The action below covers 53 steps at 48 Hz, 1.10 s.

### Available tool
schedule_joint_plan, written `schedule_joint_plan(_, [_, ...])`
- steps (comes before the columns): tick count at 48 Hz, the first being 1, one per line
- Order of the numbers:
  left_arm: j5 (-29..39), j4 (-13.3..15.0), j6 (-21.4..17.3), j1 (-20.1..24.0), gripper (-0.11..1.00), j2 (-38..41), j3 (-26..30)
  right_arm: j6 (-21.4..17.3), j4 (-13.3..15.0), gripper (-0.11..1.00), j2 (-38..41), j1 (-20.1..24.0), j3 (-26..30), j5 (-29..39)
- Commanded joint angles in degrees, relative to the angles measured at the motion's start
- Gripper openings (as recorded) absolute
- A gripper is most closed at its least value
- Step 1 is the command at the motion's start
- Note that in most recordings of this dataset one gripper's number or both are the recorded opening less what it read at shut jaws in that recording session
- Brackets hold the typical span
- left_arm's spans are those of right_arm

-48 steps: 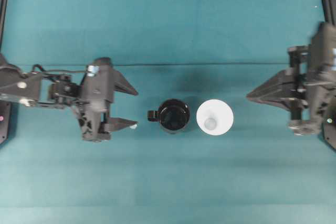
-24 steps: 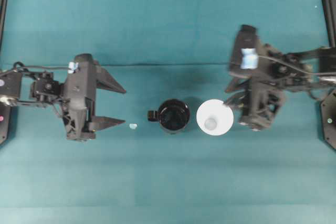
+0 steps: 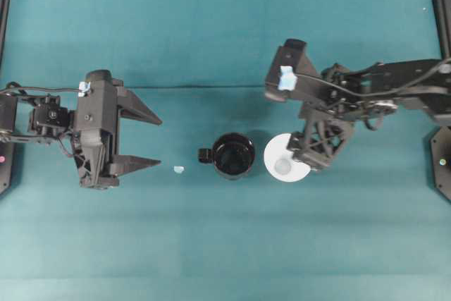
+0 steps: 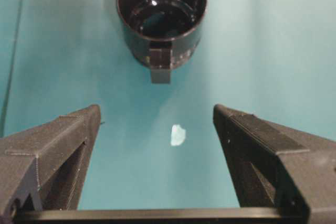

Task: Put the paper cup into the moved cup holder.
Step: 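Reach the right gripper over the white paper cup and grasp its rim, then lift the paper cup with the right gripper and carry it over the holder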

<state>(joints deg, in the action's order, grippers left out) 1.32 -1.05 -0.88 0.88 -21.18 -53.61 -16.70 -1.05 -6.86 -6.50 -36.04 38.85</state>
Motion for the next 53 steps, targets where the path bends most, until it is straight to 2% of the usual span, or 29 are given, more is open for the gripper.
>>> schedule_joint_plan(1, [-0.09,-0.09,0.09,0.0,0.88,-0.53,0.53,-0.7,0.09,0.91,0.88,0.0,0.0,-2.46])
schedule_joint_plan(23, [-0.09,-0.09,0.18,0.0,0.88,-0.53,0.0,-0.7,0.09,0.91,5.1,0.09,-1.85,-4.75])
schedule_joint_plan(31, [-0.09,-0.09,0.18,0.0,0.88,-0.62,0.0,-0.97,0.09,0.85,5.36,0.09,-1.85,-5.36])
schedule_joint_plan(36, [-0.09,-0.09,0.18,0.0,0.88,-0.53,0.0,-1.05,-0.18,0.71,5.36,0.09,-1.67,-5.89])
schedule_joint_plan(42, [-0.09,-0.09,0.18,-0.09,0.88,-0.53,-0.09,-1.05,-0.44,0.37,5.27,0.09,-1.41,-5.62])
schedule_joint_plan(47, [-0.09,-0.09,0.26,0.0,0.88,-0.53,0.0,-1.05,-1.14,0.14,4.75,0.09,-0.97,-4.04])
schedule_joint_plan(53, [-0.09,-0.09,0.26,0.0,0.88,-0.53,0.0,-1.05,-1.76,0.03,2.99,0.0,0.09,-0.26])
